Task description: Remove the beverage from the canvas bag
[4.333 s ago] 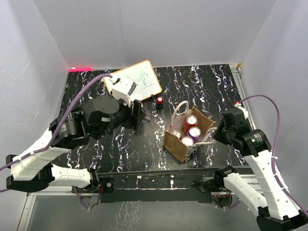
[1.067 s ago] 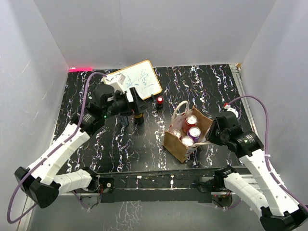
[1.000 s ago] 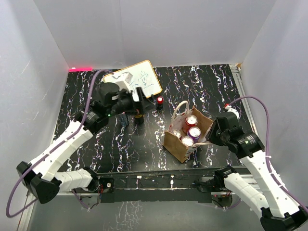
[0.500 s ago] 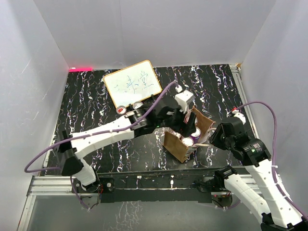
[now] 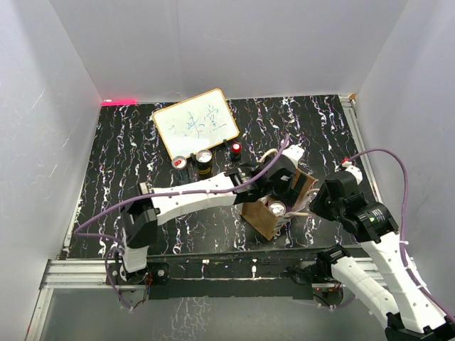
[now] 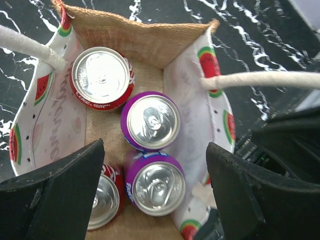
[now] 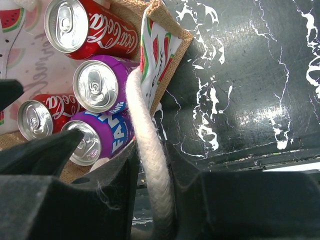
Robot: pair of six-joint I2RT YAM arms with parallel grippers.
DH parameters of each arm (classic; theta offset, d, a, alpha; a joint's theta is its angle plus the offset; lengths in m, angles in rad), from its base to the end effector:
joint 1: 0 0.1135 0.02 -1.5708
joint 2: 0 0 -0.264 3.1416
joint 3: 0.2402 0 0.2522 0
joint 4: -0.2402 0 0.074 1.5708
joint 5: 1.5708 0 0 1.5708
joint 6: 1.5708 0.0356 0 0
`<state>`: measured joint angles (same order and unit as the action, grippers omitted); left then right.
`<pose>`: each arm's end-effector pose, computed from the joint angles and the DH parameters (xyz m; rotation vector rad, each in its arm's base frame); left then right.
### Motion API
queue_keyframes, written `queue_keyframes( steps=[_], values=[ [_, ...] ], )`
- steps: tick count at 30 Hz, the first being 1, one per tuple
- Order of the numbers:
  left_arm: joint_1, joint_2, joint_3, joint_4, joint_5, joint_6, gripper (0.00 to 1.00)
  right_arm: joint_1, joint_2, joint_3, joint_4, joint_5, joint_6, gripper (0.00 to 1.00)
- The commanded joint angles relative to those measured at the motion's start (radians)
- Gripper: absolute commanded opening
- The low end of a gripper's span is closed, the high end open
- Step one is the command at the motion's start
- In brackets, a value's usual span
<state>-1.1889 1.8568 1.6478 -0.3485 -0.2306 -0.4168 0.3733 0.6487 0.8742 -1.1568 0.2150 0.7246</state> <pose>0.1711 -0.4041 0.3172 0.6942 2.0818 -0.6981 0.0958 0.0294 0.2990 0.5209 2.4274 0.2002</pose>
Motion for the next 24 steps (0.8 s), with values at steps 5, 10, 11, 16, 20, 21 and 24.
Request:
queue_keyframes(
  steps=[5, 10, 11, 16, 20, 21, 24],
  values=[
    [-0.014, 0.170, 0.210, -0.193, -0.137, -0.070, 0.83, 0.006, 0.008, 0.035, 0.013, 0.016, -0.028, 0.25],
    [-0.022, 0.226, 0.243, -0.220, -0.151, -0.098, 0.87, 0.006, 0.001, 0.028, 0.017, 0.002, -0.036, 0.25],
    [-0.024, 0.234, 0.244, -0.230, -0.152, -0.112, 0.87, 0.006, -0.002, 0.028, 0.016, 0.001, -0.036, 0.25],
    [-0.023, 0.280, 0.234, -0.250, -0.187, -0.123, 0.89, 0.006, -0.022, 0.021, 0.017, -0.004, -0.038, 0.25],
    [-0.023, 0.345, 0.278, -0.285, -0.181, -0.132, 0.89, 0.007, -0.032, 0.020, 0.016, -0.008, -0.041, 0.26],
    [-0.023, 0.361, 0.293, -0.297, -0.180, -0.138, 0.89, 0.006, -0.034, 0.021, 0.015, -0.009, -0.040, 0.26],
    [-0.024, 0.382, 0.313, -0.307, -0.174, -0.137, 0.86, 0.006, -0.044, 0.018, 0.014, -0.010, -0.042, 0.26]
  ],
)
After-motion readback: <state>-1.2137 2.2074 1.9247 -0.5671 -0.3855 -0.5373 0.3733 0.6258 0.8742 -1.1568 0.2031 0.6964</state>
